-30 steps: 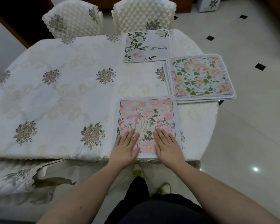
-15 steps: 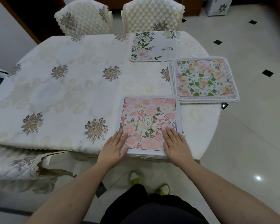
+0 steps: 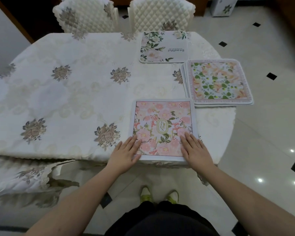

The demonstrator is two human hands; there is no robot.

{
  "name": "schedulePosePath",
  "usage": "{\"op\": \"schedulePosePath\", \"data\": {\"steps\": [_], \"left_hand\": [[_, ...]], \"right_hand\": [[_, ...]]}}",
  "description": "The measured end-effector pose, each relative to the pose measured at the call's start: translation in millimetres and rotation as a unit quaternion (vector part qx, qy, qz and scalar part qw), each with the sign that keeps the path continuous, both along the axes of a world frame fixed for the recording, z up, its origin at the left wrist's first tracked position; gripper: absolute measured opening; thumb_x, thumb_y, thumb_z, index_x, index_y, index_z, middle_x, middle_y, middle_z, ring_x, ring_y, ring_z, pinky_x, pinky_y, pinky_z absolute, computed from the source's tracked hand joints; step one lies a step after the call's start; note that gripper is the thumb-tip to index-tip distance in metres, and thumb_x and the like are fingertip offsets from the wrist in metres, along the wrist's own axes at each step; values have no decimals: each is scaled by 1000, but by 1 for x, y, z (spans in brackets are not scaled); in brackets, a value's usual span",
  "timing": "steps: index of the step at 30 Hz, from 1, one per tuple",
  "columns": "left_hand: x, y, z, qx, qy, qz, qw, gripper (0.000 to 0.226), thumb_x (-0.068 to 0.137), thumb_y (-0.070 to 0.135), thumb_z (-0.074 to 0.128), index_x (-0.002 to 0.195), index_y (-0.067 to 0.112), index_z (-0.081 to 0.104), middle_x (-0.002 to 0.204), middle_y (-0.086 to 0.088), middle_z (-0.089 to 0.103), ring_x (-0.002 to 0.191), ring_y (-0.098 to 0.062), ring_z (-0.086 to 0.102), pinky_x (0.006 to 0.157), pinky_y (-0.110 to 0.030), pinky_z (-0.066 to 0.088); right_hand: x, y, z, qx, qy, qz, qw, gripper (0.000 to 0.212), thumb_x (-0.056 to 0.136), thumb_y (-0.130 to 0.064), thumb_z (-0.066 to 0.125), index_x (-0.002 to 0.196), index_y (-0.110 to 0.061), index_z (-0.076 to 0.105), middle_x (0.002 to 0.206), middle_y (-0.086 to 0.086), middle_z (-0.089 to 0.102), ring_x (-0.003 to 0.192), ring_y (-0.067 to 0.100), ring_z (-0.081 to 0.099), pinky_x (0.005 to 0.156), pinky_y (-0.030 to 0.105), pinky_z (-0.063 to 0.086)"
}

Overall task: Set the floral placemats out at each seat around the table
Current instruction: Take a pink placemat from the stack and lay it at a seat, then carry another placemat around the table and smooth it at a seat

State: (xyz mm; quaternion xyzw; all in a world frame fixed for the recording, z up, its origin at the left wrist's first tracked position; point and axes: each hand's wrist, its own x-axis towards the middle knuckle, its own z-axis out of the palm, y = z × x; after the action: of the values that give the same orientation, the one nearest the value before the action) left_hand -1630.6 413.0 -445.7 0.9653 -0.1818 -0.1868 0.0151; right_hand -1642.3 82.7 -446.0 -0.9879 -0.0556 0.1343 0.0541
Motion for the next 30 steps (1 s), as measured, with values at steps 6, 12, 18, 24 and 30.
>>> {"op": "schedulePosePath", "data": {"steps": [6,12,18,24,30], "left_hand": [[10,2,31,33,8,-28,999,55,102,42,32,154,25,26,158,-6,35,141,-25,40,114,-43,31],[27,-30,61,28,-14,-78,996,48,104,41,29,144,19,44,141,-6,55,128,-24,52,107,-40,38],[28,-72,73,30,-55,-218,974,54,104,46,27,149,16,37,144,-9,51,131,-27,48,114,-42,30],[27,-103,82,-2,-90,-284,954,63,105,50,20,158,17,19,164,-10,24,153,-26,13,120,-41,-15],[28,-146,91,-26,-103,-324,940,66,103,54,19,160,23,8,167,-6,15,155,-26,2,118,-43,-22]], "right_hand": [[-20,5,35,45,8,-128,991,44,101,-36,41,142,-22,48,146,-3,51,136,18,43,112,35,26],[-41,7,52,24,28,-156,987,44,102,-39,36,139,-21,48,134,-2,60,126,18,52,104,35,35],[-61,6,67,-12,10,-193,981,56,101,-39,33,152,-15,32,150,1,48,146,17,30,121,38,8],[-88,9,84,18,-28,-260,965,64,101,-42,37,156,-15,20,162,3,25,151,18,16,121,34,4],[-115,-3,100,-28,-37,-307,951,67,101,-50,29,158,-22,7,166,0,11,152,18,8,121,43,-3]]}}
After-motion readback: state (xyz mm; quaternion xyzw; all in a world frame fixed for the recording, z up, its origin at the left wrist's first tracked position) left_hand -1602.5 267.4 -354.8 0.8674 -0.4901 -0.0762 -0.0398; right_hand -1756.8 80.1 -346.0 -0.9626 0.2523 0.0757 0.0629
